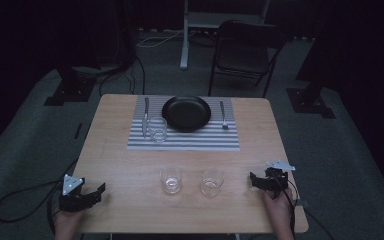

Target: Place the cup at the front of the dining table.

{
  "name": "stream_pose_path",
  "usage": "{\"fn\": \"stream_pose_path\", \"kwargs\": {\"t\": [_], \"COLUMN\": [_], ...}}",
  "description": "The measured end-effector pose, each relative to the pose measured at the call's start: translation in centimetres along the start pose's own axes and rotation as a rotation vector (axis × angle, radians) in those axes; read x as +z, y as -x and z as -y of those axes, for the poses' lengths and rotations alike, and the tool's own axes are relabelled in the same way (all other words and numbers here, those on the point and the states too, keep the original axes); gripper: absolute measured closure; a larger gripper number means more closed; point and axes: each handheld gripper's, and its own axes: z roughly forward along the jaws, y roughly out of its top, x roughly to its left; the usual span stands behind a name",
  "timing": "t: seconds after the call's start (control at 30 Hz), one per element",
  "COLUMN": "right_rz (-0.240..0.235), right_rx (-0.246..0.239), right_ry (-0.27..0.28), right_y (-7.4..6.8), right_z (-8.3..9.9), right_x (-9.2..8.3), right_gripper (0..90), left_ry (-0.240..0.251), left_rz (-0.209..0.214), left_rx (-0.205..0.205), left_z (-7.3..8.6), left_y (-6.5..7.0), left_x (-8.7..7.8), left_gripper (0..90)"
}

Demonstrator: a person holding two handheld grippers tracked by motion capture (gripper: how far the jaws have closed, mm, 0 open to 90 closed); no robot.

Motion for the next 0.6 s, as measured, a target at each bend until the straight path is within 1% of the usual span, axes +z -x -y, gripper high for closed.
{"fn": "stream_pose_path", "kwargs": {"t": [0.07,0.17,0.23,0.27,0.37,0.47,0.5,0.57,0.6], "right_rz": [0.000,0.000,0.000,0.000,0.000,0.000,0.000,0.000,0.000], "right_rx": [-0.001,-0.001,-0.001,-0.001,-0.001,-0.001,-0.001,-0.001,-0.001], "right_ry": [0.000,0.000,0.000,0.000,0.001,0.001,0.001,0.001,0.000], "right_y": [0.00,0.00,-0.01,-0.01,-0.01,-0.01,-0.01,-0.01,-0.01], "right_z": [0.01,0.01,0.02,0.02,0.02,0.03,0.02,0.02,0.02], "right_x": [-0.02,-0.02,-0.02,-0.02,-0.02,-0.02,-0.02,-0.02,-0.02], "right_gripper": [12.5,12.5,12.5,12.5,12.5,12.5,12.5,12.5,12.5], "left_ry": [-0.009,-0.020,-0.020,-0.027,-0.030,-0.031,-0.031,-0.039,-0.034], "left_rz": [0.009,0.002,0.012,0.005,-0.009,-0.010,-0.010,-0.022,-0.029], "left_rx": [-0.002,0.010,-0.004,-0.008,0.007,-0.007,-0.007,0.001,0.002], "left_z": [0.29,0.54,0.74,0.82,0.88,0.89,0.88,0.84,0.82], "left_y": [0.05,0.12,0.09,0.13,0.27,0.37,0.40,0.51,0.55], "left_x": [-0.15,-0.33,-0.75,-0.81,-0.98,-1.05,-1.03,-0.93,-0.96], "left_gripper": [17.5,17.5,17.5,17.5,17.5,17.4,17.4,17.4,17.4]}}
